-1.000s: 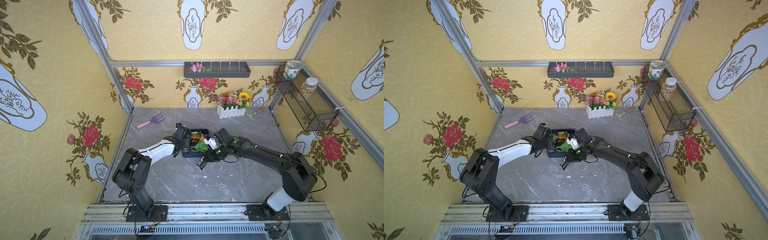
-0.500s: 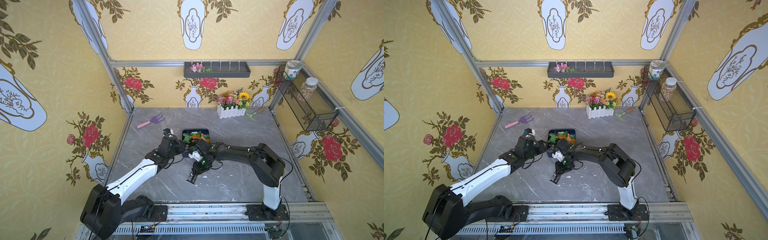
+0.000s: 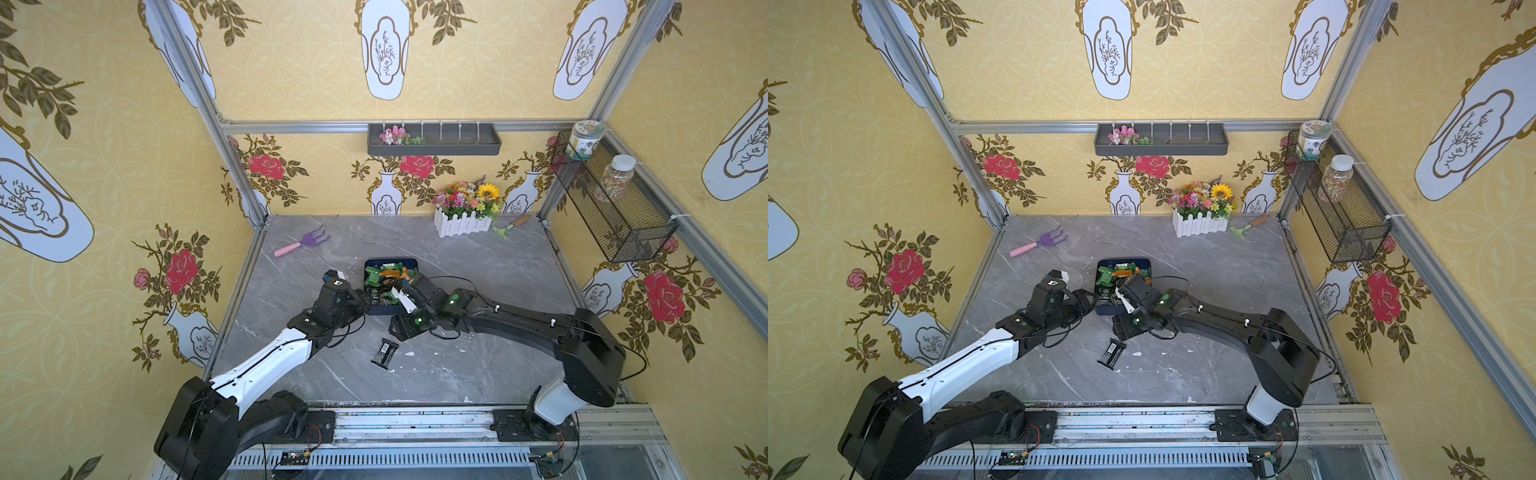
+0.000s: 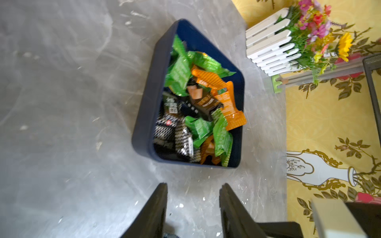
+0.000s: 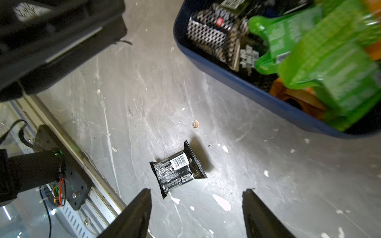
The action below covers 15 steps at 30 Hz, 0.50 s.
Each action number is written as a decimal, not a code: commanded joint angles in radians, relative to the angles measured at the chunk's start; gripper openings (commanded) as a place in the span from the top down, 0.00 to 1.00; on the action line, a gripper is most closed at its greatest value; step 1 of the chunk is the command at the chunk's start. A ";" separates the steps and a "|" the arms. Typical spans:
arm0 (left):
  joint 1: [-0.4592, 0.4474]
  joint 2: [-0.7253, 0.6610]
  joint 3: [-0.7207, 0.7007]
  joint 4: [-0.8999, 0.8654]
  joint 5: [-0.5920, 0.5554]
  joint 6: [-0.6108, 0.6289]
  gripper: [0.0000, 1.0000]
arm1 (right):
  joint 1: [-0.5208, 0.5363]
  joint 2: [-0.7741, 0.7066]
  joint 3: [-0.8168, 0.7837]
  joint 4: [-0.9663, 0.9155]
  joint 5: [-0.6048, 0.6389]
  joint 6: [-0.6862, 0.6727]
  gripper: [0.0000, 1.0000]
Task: Take the cookies out of the storage box
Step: Place the cookie at the center of the board, then pick up the cookie from the storage box.
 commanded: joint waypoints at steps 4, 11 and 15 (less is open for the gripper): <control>-0.022 0.192 0.194 -0.094 0.023 0.180 0.42 | -0.173 -0.146 -0.131 0.059 0.088 0.150 0.27; -0.024 0.369 0.342 -0.111 0.060 0.293 0.38 | -0.244 -0.200 -0.166 0.016 0.084 0.174 0.28; -0.038 0.470 0.436 -0.145 0.050 0.370 0.38 | -0.246 -0.205 -0.171 0.011 0.089 0.187 0.27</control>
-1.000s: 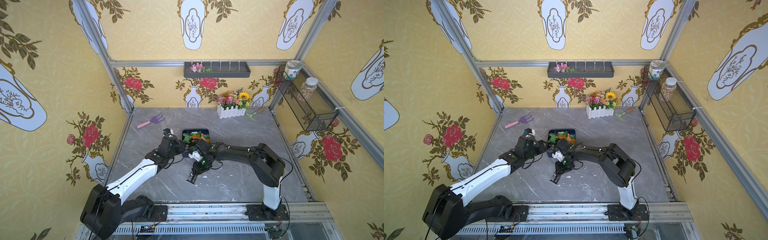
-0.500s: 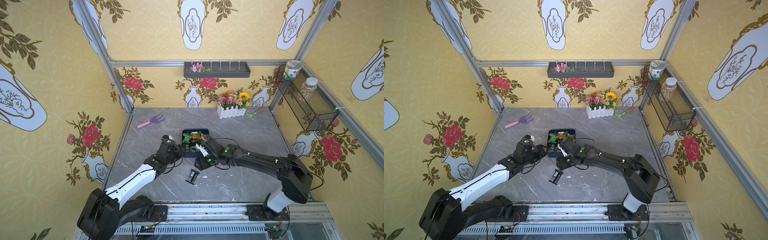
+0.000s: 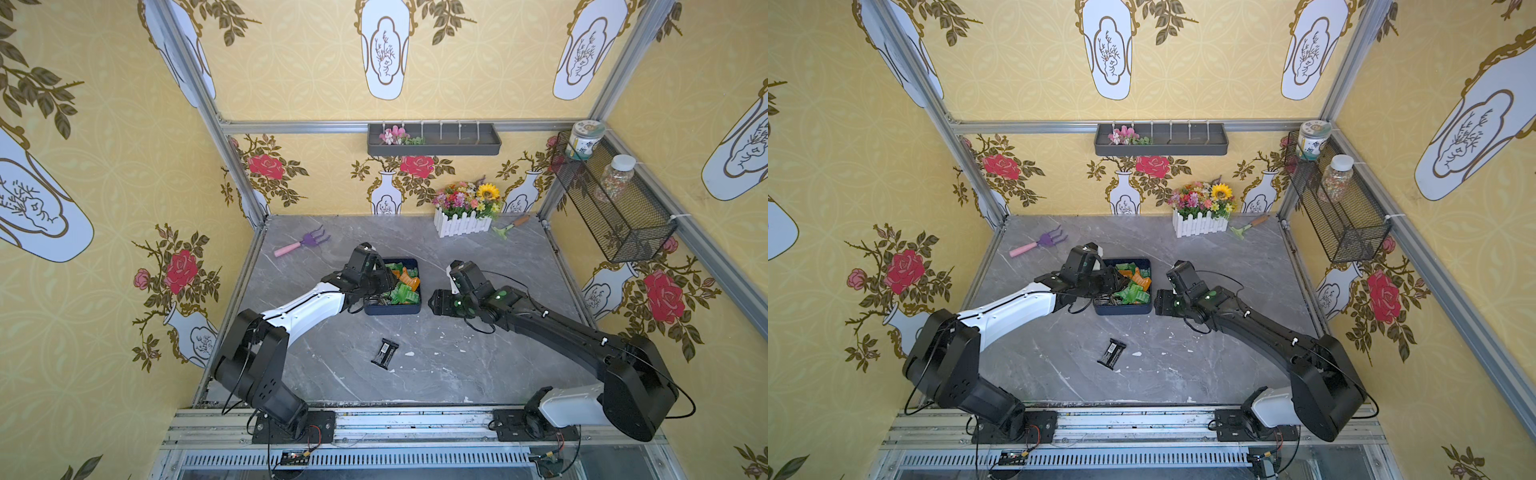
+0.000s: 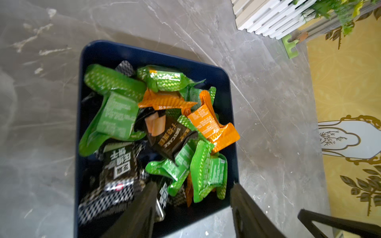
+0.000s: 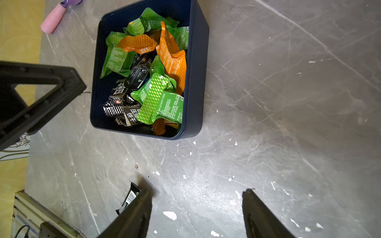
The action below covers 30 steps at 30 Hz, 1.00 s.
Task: Take the cookies out of the storage box
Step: Pick up the cookie from the storage box.
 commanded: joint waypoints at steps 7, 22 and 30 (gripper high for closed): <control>-0.045 0.211 0.197 -0.152 -0.147 0.187 0.36 | -0.007 -0.015 -0.019 -0.003 0.014 0.032 0.27; -0.102 0.356 0.303 -0.207 -0.288 0.237 0.66 | -0.024 -0.031 -0.026 -0.032 0.021 0.032 0.27; -0.122 0.332 0.305 -0.215 -0.346 0.234 0.98 | -0.030 -0.013 -0.020 -0.021 0.000 0.026 0.27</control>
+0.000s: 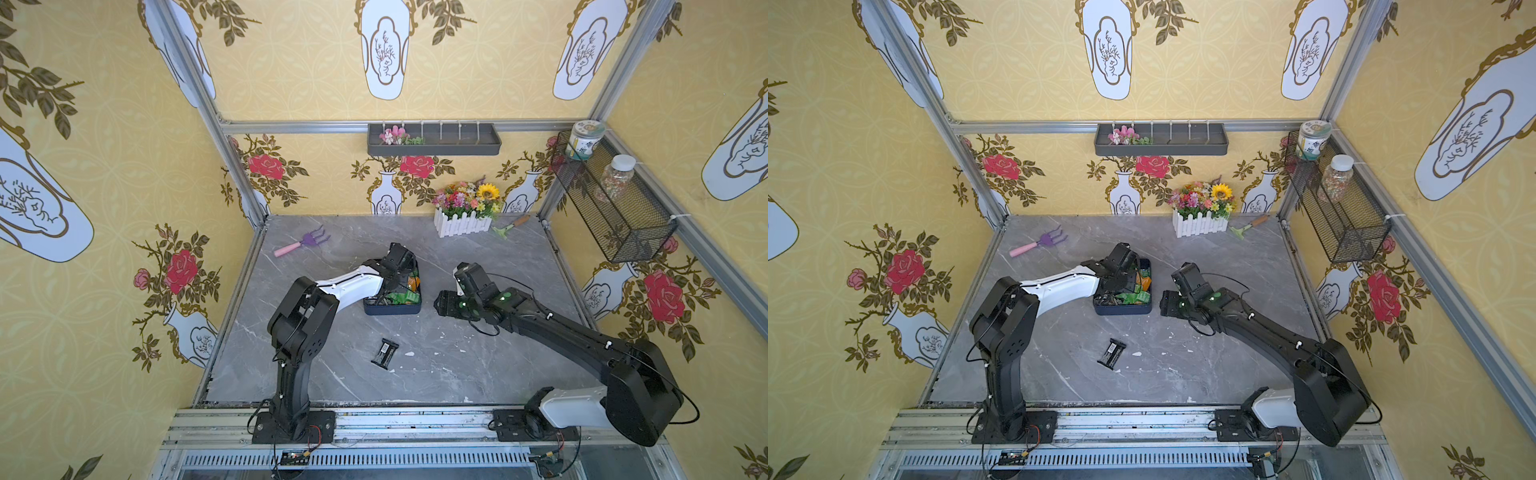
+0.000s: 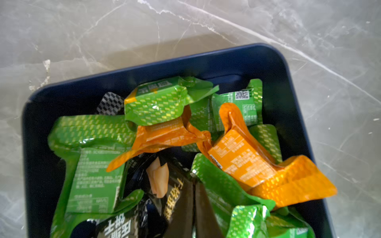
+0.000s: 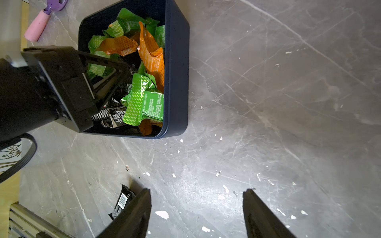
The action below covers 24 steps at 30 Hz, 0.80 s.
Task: Take the cookies out of the storage box
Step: Pick up the cookie from the storage box.
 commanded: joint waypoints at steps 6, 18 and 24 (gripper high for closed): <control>-0.009 -0.079 -0.004 -0.043 -0.064 -0.004 1.00 | -0.001 0.002 0.008 0.003 -0.011 -0.005 0.27; -0.034 -0.428 -0.120 -0.206 -0.151 -0.293 1.00 | -0.005 -0.014 0.004 0.004 -0.013 -0.010 0.27; -0.111 -0.554 -0.243 -0.396 -0.155 -0.592 1.00 | -0.009 0.006 0.013 0.022 -0.031 -0.011 0.27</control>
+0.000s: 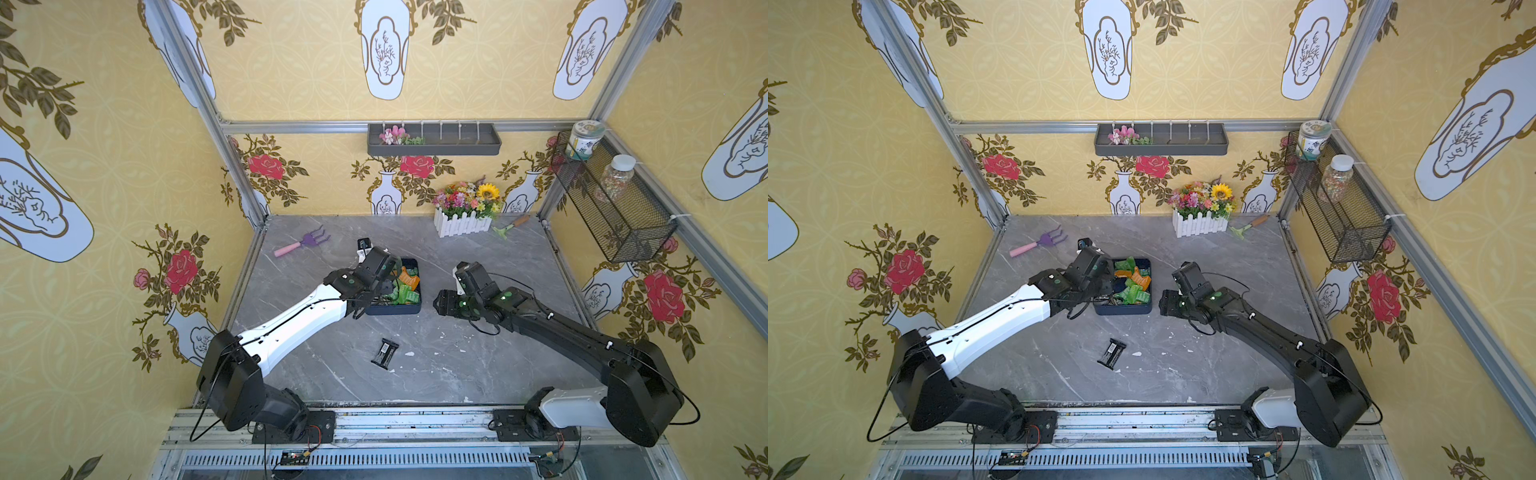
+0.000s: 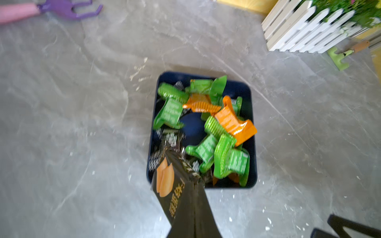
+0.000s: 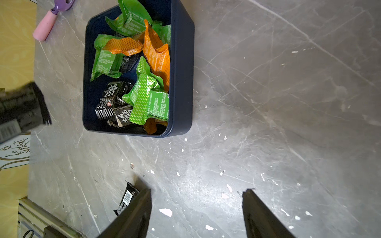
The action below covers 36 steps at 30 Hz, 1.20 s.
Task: Take the cookies out of the storage box
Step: Pick up the cookie from the storage box, then place the cookie at the center of the board.
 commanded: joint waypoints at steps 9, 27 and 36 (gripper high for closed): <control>-0.121 -0.115 -0.289 -0.129 0.081 -0.454 1.00 | -0.009 0.049 0.029 0.060 -0.048 -0.009 0.27; -0.125 0.019 -0.286 0.057 0.132 -0.370 0.67 | 0.000 0.002 0.027 0.015 -0.111 -0.064 0.28; -0.088 -0.239 -0.382 0.273 0.070 -0.330 0.56 | 0.125 0.202 0.226 0.059 -0.069 -0.121 0.30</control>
